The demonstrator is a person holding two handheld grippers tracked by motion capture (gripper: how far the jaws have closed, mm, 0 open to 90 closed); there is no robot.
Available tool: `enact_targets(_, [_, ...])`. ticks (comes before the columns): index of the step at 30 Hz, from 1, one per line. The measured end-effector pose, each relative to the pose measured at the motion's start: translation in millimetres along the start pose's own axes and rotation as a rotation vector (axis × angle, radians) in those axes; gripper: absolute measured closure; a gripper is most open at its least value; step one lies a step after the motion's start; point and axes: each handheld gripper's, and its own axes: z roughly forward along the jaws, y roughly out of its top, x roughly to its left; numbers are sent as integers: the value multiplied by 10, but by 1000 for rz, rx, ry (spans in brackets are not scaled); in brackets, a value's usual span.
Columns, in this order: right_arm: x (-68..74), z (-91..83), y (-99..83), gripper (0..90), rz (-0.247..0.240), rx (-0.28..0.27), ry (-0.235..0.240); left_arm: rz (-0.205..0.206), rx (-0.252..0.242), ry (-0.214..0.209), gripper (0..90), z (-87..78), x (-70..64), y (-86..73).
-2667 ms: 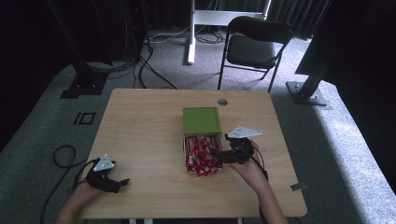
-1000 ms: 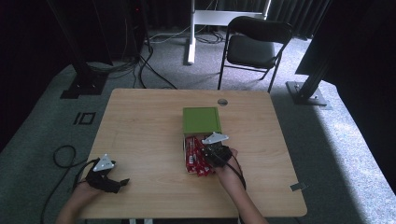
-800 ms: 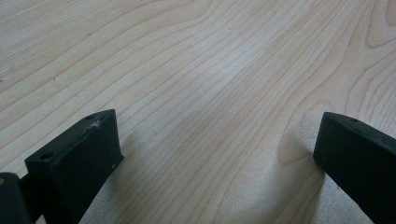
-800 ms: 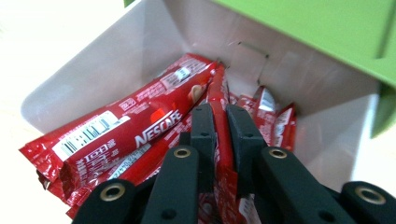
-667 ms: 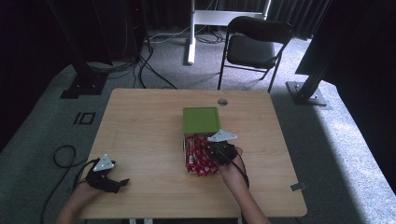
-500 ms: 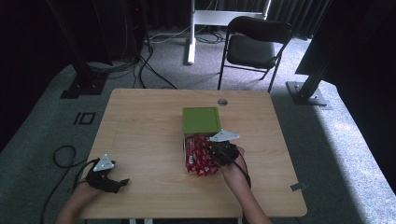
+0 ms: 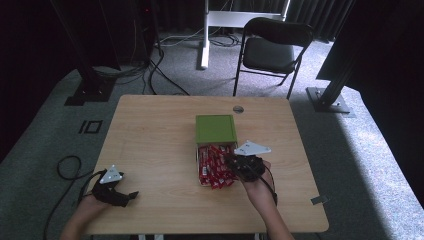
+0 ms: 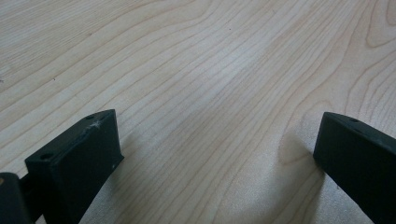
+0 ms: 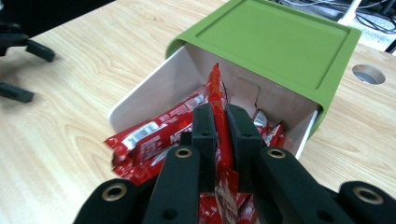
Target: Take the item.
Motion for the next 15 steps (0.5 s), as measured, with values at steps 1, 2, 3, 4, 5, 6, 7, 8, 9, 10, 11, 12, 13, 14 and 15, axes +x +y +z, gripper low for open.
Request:
enact_targets(1, [4, -34, 0, 834, -2, -5, 6, 1, 1, 0, 15, -1, 1, 0])
enact_targets(2, [7, -59, 1, 834, -3, -8, 10, 1, 0, 0, 15, 0, 1, 0])
enact_targets(3, [15, -93, 4, 834, -6, -8, 17, 1, 1, 0, 15, -1, 1, 0])
enact_targets(4, [18, -122, 5, 833, -7, -17, 23, 2, 1, 0, 15, -1, 1, 0])
enact_targets(5, [21, -151, 8, 834, -3, -23, 31, 2, 1, 0, 15, -1, 1, 0])
enact_targets(6, [25, -175, 14, 834, -3, -25, 39, 2, 1, 0, 15, -1, 1, 0])
enact_targets(7, [29, -205, 20, 833, -4, -37, 38, 1, 2, -1, 15, -2, 1, 1])
enact_targets(8, [29, -232, 28, 834, -3, -47, 33, 2, 2, -1, 15, -2, 1, 1])
enact_targets(9, [24, -255, 38, 834, -1, -53, 37, 2, 2, -1, 15, -2, 1, 1])
enact_targets(10, [17, -274, 45, 834, 3, -64, 40, 2, 2, -1, 15, -2, 1, 0])
enact_targets(11, [3, -305, 57, 834, 11, -84, 34, 1, 2, 0, 15, -1, 1, 0])
enact_targets(12, [-8, -326, 69, 834, 12, -93, 27, 1, 0, 0, 15, 0, 0, 0])
enact_targets(13, [-19, -342, 76, 833, 15, -103, 21, 1, 2, -1, 15, -1, 1, 0])
enact_targets(14, [-39, -369, 85, 834, 24, -125, 8, 1, 2, -1, 15, -2, 1, 0])
enact_targets(15, [-63, -392, 93, 833, 35, -145, -9, 1, 2, -1, 15, -1, 1, 0])
